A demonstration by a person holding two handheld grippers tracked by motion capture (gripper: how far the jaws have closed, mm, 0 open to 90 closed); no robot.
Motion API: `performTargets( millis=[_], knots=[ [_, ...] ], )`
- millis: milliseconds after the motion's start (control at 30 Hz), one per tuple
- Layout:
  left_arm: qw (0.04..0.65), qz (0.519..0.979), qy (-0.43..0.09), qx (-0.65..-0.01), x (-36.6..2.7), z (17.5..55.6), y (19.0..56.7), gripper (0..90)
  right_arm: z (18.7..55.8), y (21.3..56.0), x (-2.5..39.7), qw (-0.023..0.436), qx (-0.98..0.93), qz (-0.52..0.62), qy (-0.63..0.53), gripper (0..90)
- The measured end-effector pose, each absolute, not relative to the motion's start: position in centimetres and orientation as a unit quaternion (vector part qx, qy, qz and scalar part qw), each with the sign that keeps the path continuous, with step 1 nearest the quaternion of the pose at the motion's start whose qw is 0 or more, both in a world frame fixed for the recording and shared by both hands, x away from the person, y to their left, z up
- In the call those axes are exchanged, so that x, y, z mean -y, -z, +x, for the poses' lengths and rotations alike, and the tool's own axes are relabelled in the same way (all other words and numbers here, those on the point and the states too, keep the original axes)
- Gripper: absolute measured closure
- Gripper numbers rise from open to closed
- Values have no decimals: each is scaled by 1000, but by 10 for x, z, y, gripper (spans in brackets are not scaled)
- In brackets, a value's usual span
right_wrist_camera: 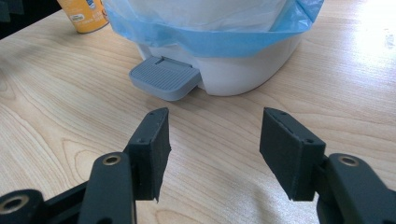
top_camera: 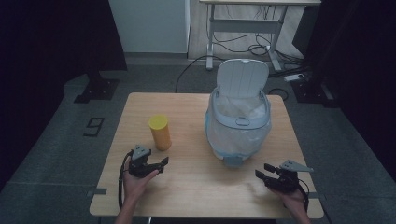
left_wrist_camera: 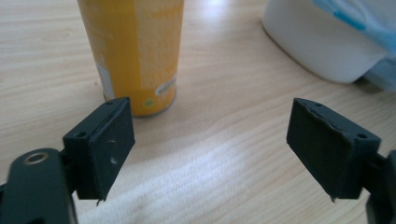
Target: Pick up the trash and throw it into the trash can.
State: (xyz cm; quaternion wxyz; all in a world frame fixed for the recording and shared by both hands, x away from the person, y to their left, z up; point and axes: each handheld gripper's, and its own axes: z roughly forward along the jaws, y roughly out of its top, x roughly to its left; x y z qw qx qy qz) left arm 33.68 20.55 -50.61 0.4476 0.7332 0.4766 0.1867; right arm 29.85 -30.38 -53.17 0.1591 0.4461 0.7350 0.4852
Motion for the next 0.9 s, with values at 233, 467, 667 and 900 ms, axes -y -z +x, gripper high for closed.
performTargets(
  millis=[233, 467, 667, 900],
  knots=[
    [444, 731, -198, -479, -212, 351, 503, 141, 299, 532, 304, 157, -735, 446, -486, 422],
    [449, 727, -199, -479, -213, 374, 503, 130, 299, 532, 305, 157, -734, 449, -485, 422],
    [455, 723, -203, -479, -211, 389, 504, 117, 299, 533, 305, 156, -735, 449, -483, 422],
    [453, 724, -216, -474, -205, 406, 505, 114, 299, 534, 304, 154, -737, 449, -482, 422]
  ],
)
